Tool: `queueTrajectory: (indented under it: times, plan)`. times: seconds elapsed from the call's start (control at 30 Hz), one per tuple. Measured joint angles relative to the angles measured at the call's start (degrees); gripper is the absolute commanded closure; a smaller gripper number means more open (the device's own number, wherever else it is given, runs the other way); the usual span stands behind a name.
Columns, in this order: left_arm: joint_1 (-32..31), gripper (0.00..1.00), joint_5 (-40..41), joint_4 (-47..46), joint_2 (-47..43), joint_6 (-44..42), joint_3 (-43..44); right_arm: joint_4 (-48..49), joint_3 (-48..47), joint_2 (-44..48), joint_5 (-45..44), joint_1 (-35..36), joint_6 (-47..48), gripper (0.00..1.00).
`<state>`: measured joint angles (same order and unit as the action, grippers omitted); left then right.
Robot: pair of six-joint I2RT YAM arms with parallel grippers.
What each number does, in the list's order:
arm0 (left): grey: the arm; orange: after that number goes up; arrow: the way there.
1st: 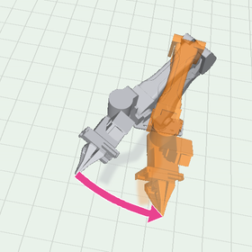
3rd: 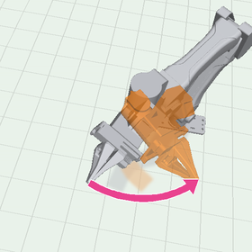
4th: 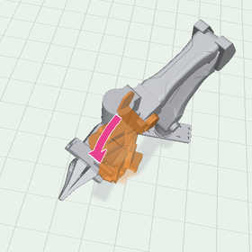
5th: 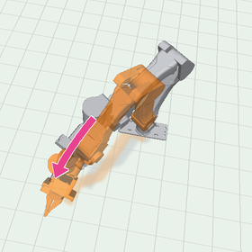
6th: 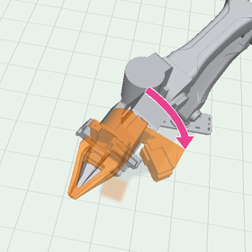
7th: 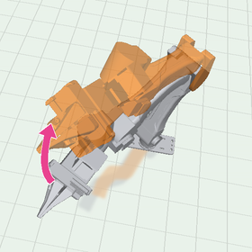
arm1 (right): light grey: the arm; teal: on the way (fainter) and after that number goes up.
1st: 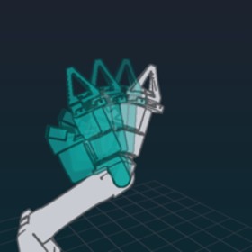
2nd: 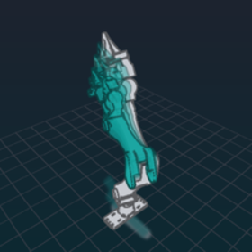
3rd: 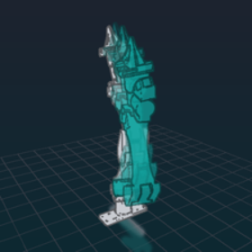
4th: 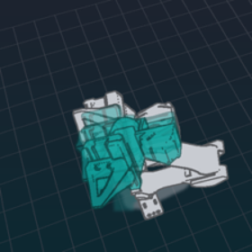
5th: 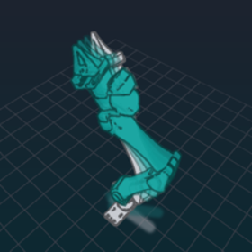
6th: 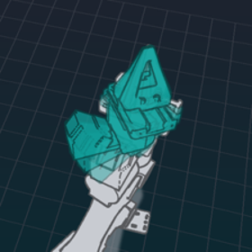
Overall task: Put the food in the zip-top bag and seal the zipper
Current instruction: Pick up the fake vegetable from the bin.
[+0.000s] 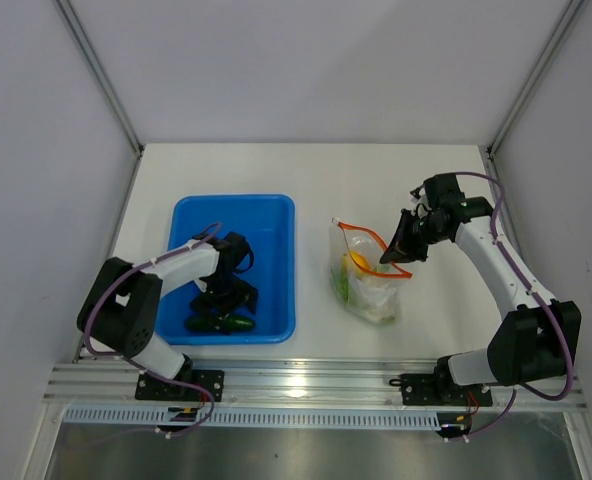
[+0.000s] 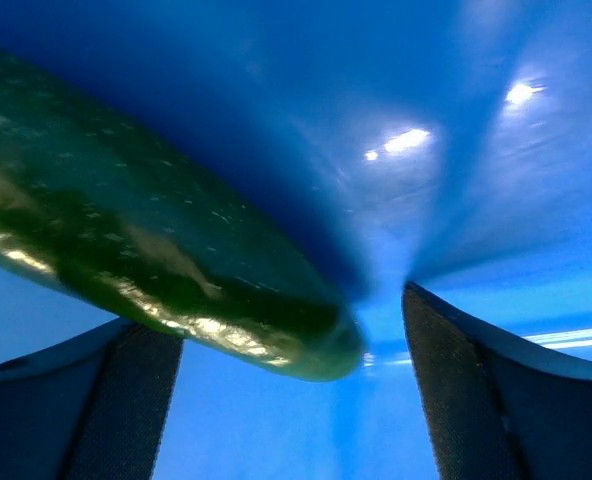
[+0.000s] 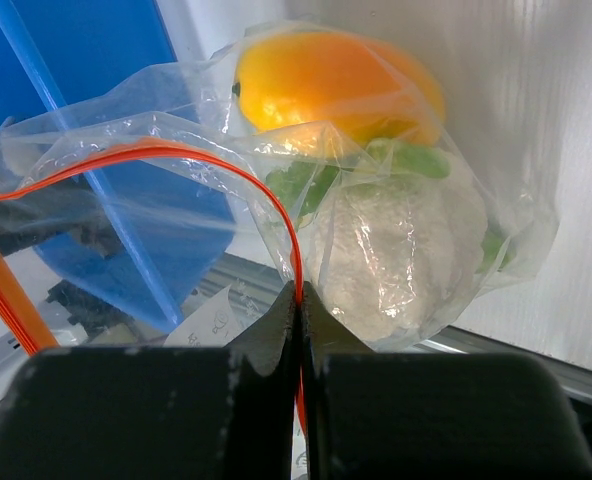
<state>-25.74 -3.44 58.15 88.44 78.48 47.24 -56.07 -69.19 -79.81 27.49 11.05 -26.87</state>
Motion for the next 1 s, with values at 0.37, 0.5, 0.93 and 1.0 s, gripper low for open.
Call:
queueTrajectory:
  times: [0.37,0.5,0.93,1.0]
  plan:
    - [0.2,0.63,0.4,-0.9,7.0,-2.5,6.5,0.2,0.0,0.0,0.0,0.0,0.0,1.00]
    - [0.4,0.72,1.6,-0.9,7.9,-3.6,7.9,0.2,0.0,0.0,0.0,0.0,0.0,1.00]
    - [1.0,0.99,5.0,-1.2,7.8,-9.0,11.5,0.8,0.0,0.0,0.0,-0.3,0.0,1.00]
    - [1.0,0.99,5.0,-0.9,6.7,-11.6,13.5,1.2,0.0,0.0,0.1,-0.3,0.0,1.00]
